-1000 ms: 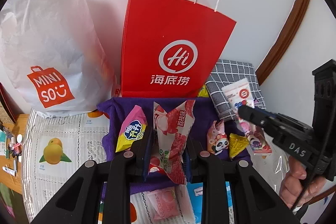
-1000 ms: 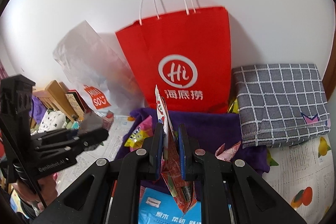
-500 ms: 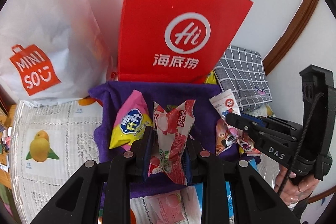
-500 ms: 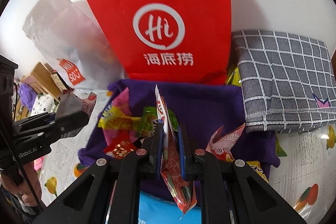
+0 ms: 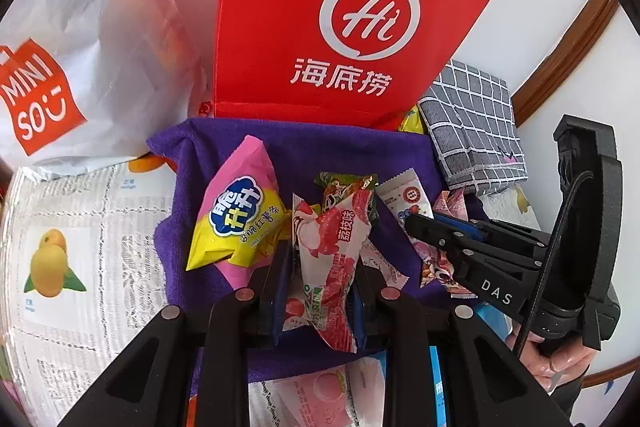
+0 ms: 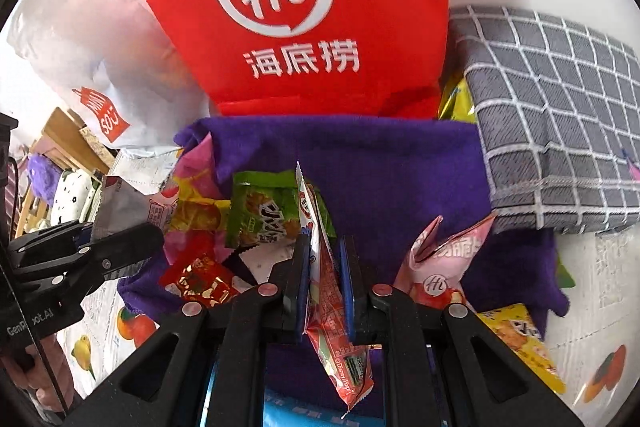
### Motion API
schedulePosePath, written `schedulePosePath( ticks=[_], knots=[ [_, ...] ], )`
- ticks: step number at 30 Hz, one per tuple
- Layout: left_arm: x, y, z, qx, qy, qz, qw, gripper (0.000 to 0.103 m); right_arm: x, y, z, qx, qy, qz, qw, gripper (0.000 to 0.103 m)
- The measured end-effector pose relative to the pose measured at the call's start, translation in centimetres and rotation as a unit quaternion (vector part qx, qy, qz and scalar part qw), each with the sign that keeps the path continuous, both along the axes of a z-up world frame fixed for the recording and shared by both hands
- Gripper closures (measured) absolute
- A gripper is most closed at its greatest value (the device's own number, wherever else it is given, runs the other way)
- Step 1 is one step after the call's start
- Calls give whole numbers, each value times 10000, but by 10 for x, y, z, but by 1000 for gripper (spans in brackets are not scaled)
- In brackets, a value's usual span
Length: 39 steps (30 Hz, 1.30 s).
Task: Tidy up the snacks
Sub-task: 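Lower the strip bag onto the towel and open the right tool while the left tool lowers the strawberry bag, then open the left tool to release the strawberry bag onto the towel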
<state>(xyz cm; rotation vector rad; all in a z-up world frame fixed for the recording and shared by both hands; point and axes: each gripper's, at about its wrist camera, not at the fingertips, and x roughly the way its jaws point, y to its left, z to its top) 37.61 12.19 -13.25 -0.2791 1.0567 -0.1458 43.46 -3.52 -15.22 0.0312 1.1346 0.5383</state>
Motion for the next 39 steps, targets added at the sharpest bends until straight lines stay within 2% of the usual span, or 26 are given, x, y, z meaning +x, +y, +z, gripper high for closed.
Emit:
schedulePosePath(
  ticks=[7, 11, 20, 23, 24, 26, 31, 39],
  knots=[
    [3, 1, -7, -148, 39, 31, 9999, 79, -4, -1, 11, 158, -114, 107, 9998, 83],
    [4, 2, -10, -227, 54, 58, 9997, 78, -14, -6, 37, 236, -454, 150, 9986, 83],
    [6, 1, -19, -428, 210, 91, 9988, 76, -34, -17, 79, 446, -895, 185, 9948, 82],
    [6, 2, -16, -466, 154, 111, 9987, 67, -42, -17, 87, 416, -1034, 269, 9934, 82],
    [6, 2, -15, -482, 135, 126, 9987, 55, -45, -16, 90, 403, -1084, 296, 9929, 82],
    [5, 2, -10, -444, 88, 137, 9989, 40, -49, -13, 93, 384, -1156, 347, 9920, 82],
    [-1, -1, 6, -212, -164, 66, 9996, 38, -58, -9, 98, 337, -1215, 442, 9910, 82],
    [-7, 1, 22, -222, -293, 3, 9993, 38, -74, -20, 119, 431, -1535, 314, 9867, 80]
  ],
)
